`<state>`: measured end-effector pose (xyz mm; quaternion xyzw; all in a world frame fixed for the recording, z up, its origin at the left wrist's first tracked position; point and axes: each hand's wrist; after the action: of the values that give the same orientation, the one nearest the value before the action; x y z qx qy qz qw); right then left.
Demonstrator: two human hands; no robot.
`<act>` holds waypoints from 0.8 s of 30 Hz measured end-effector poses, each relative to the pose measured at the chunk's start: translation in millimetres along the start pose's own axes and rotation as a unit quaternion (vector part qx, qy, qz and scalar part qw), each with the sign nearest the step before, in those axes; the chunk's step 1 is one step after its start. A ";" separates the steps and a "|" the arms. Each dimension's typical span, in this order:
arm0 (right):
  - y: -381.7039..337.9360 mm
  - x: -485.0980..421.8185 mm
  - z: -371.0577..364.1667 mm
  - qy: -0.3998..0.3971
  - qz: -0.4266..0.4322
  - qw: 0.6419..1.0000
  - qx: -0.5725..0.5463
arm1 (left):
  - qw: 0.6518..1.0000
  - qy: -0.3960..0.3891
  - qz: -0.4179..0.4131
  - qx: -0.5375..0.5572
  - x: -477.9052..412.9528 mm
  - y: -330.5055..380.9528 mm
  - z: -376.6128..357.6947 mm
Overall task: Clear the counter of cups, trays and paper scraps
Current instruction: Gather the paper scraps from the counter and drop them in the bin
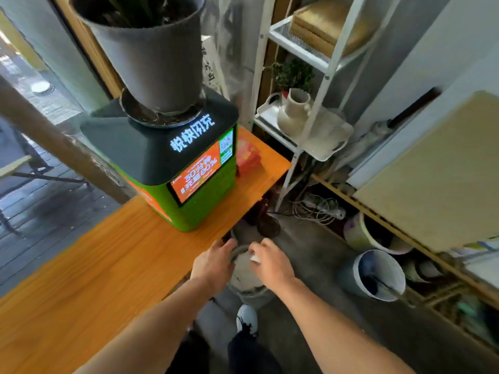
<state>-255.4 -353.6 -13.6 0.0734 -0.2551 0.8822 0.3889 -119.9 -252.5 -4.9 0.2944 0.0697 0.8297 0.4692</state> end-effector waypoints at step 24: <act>179.7 -125.0 -240.7 -0.069 -0.135 0.984 -0.093 | 0.995 -0.054 0.073 -0.033 -212.9 -42.6 -290.0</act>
<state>-283.0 -414.6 -332.0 0.1315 -0.3504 0.7867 0.4909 -166.9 -356.9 -348.6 0.3273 -0.0043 0.8464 0.4201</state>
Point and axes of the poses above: each hand's wrist, its own x-axis away from the middle knuckle, its own z-axis out of the back of the hand, y = z × x, and after that the axes turned 1 degree about -z, right-handed
